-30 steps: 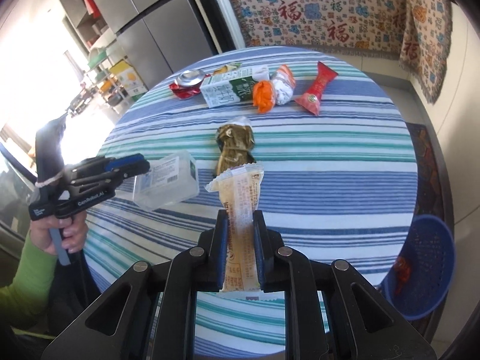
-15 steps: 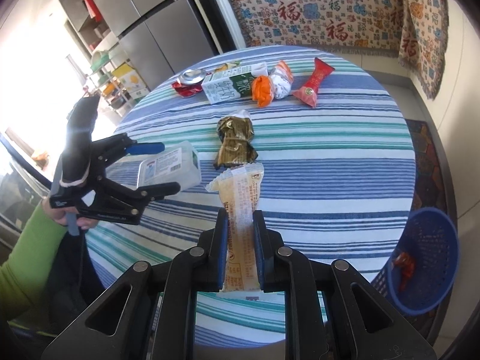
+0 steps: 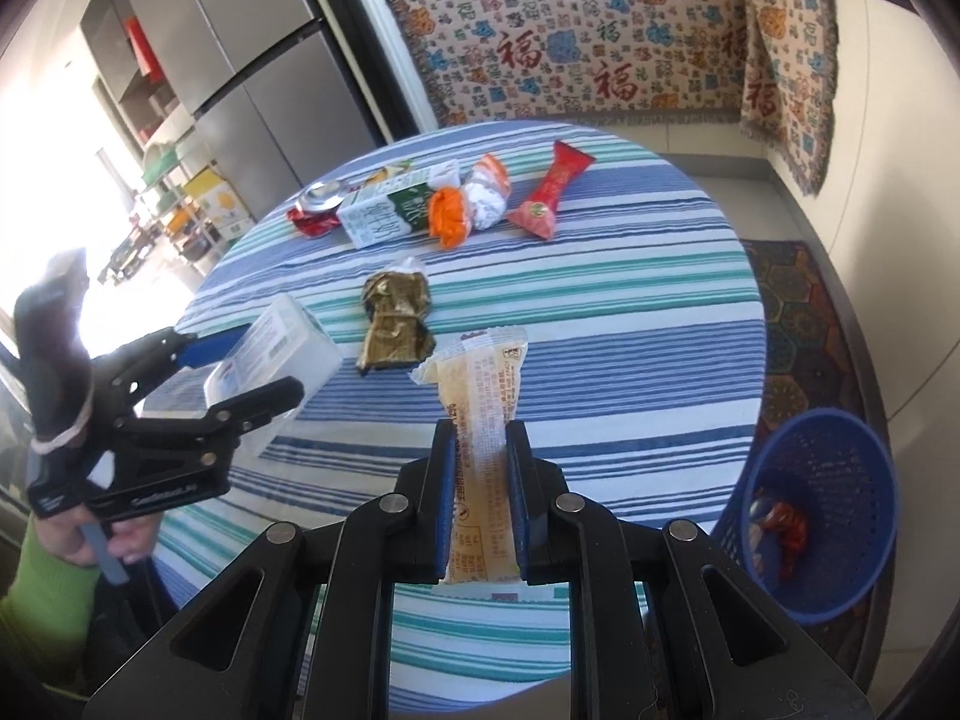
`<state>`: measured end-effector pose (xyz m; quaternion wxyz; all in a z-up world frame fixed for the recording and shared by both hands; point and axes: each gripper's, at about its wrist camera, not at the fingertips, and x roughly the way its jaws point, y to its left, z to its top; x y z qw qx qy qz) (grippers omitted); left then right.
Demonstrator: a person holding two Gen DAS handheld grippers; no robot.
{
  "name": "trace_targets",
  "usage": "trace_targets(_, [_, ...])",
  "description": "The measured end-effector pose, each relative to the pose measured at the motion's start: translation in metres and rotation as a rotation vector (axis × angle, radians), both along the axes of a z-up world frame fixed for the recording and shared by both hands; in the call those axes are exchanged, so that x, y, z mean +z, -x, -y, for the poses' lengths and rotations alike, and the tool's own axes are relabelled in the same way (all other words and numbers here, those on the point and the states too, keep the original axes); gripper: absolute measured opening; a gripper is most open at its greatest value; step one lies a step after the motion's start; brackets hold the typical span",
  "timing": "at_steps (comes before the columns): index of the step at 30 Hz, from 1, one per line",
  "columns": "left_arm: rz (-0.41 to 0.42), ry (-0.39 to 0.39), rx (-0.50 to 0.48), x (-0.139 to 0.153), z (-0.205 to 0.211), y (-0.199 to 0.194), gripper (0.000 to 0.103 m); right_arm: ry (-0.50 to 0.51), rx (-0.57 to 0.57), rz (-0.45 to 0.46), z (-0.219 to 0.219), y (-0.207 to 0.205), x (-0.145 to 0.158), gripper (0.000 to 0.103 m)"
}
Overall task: Collect trash
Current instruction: 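Carry clear box and beige wrapper to the blue wastebasket and open both grippers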
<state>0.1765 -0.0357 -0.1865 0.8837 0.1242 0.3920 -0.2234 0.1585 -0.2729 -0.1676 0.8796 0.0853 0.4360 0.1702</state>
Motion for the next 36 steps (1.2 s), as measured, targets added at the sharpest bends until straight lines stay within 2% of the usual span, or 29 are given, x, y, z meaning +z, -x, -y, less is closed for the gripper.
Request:
trace_targets(4, [0.004, 0.035, -0.021, 0.012, 0.019, 0.004, 0.064, -0.010, -0.036, 0.008, 0.018, 0.001, 0.001, 0.015])
trace_targets(8, [-0.031, 0.105, -0.058, 0.020, 0.042, 0.005, 0.064, -0.016, -0.078, 0.013, 0.045, 0.001, 0.001, 0.015])
trace_targets(12, [-0.058, 0.153, -0.110, 0.026, 0.077, 0.007, 0.064, 0.000, -0.157, 0.017, 0.094, -0.002, 0.005, 0.015])
trace_targets(18, [-0.089, 0.210, -0.207, 0.027, 0.152, 0.004, 0.064, 0.043, -0.277, -0.036, 0.180, -0.013, -0.004, 0.015])
trace_targets(24, [-0.152, 0.254, -0.261, 0.006, 0.235, -0.007, 0.064, 0.074, -0.381, -0.082, 0.255, -0.019, -0.030, 0.015])
trace_targets(27, [-0.176, 0.248, -0.289, -0.011, 0.271, -0.011, 0.064, 0.023, -0.448, -0.102, 0.288, -0.013, -0.052, 0.015])
trace_targets(30, [-0.205, 0.232, -0.315, -0.030, 0.304, -0.013, 0.064, -0.025, -0.477, -0.127, 0.310, -0.009, -0.062, 0.015])
trace_targets(36, [-0.256, 0.232, -0.313, -0.060, 0.342, -0.023, 0.065, -0.046, -0.530, -0.144, 0.334, -0.008, -0.070, 0.015])
